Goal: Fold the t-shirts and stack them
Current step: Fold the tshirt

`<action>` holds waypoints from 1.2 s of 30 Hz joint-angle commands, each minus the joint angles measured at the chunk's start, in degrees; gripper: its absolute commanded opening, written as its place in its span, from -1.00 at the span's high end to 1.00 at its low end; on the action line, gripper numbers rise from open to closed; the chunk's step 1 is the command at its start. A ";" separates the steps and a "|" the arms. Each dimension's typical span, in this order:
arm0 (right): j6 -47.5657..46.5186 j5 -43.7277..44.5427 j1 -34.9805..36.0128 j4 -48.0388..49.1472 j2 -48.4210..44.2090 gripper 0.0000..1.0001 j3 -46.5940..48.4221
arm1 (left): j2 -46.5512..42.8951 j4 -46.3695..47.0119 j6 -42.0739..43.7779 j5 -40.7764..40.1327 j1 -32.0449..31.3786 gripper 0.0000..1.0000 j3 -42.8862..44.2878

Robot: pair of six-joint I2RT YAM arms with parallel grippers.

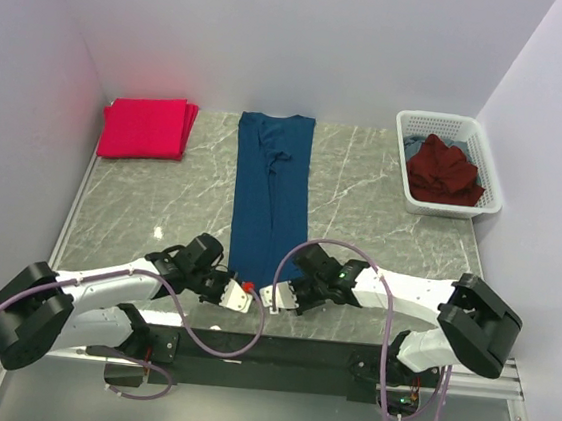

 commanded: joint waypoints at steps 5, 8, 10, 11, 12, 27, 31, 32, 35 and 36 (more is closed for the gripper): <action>4.14 2.92 0.17 -4.63 -2.23 1.00 2.78 | -1.62 -5.22 -1.59 -0.64 -0.16 0.99 3.87; 6.25 1.25 0.43 -7.53 -5.92 1.00 4.72 | -5.13 -10.32 -2.82 2.35 -0.16 0.99 7.48; 7.66 0.81 1.31 -9.63 -7.69 1.00 5.17 | -7.15 -12.87 -4.92 4.03 -0.42 0.99 9.32; 8.01 0.55 1.66 -10.08 -9.53 1.00 5.17 | -7.68 -13.49 -5.54 4.30 -0.42 0.99 9.85; 8.54 0.46 1.75 -10.26 -10.42 1.00 5.08 | -8.73 -14.80 -5.81 4.56 -0.42 0.99 10.12; -3.48 -1.21 -14.14 -5.17 -2.00 1.00 16.23 | 4.85 -7.96 2.88 9.04 17.76 0.99 21.19; -6.66 -1.74 -18.80 -2.62 4.94 1.00 22.55 | 12.60 -4.36 4.72 10.28 21.80 0.99 27.86; -7.09 -2.09 -19.86 -2.53 8.00 1.00 25.79 | 14.01 -3.66 5.34 10.36 22.34 0.99 28.75; -8.85 -2.71 -22.85 -1.91 13.54 1.00 31.68 | 20.07 -2.16 7.37 10.71 24.45 0.99 32.96; -9.81 -2.80 -23.38 -1.91 14.87 1.00 33.10 | 23.13 -2.07 7.72 10.89 24.89 0.99 35.50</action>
